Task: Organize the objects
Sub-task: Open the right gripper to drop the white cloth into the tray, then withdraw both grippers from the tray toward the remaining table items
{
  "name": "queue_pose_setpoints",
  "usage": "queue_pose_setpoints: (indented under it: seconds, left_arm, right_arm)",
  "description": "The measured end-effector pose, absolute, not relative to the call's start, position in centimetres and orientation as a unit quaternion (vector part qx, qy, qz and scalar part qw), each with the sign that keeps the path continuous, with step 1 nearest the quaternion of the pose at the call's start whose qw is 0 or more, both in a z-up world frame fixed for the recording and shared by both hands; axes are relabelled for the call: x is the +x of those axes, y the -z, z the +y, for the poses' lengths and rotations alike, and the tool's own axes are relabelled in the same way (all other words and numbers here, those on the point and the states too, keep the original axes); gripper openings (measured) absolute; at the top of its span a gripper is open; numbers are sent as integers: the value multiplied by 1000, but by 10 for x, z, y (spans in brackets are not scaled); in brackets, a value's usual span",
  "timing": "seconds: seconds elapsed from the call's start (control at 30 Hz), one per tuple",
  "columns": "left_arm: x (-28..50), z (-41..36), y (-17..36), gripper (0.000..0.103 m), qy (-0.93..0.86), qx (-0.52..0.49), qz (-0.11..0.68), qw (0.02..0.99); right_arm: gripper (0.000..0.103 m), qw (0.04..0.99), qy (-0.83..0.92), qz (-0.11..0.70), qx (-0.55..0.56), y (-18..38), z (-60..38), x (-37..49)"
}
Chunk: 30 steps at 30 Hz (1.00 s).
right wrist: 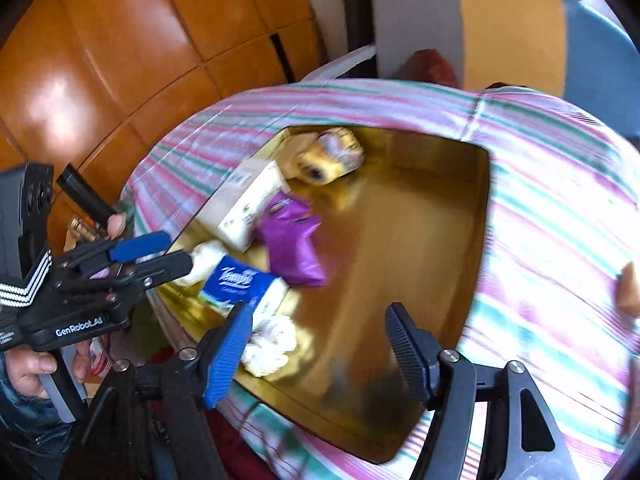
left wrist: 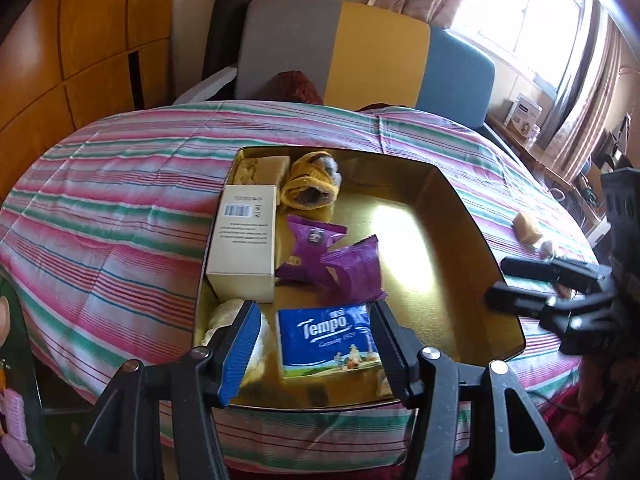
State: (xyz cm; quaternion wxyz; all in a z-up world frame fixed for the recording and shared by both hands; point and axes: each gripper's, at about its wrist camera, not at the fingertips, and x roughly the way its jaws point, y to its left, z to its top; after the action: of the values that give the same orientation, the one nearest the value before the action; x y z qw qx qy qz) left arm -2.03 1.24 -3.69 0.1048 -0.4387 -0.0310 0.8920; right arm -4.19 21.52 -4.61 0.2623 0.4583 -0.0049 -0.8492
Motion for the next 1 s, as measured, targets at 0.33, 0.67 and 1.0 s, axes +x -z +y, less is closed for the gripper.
queue_pose_setpoints:
  seconds: [0.33,0.67,1.0]
  left_arm:
    - [-21,43,34,58,-888,-443,-1,127]
    - [-27,87,28,58,-880,-444,29,165]
    - [-37,144,26,58,-869,-446,72,202]
  right_arm:
    - [78,159,885,-21,437,23,312,-53]
    - [82,-50,921,-64,381,22,453,-60]
    - [86,-197,891,-235,336,30,551,-39]
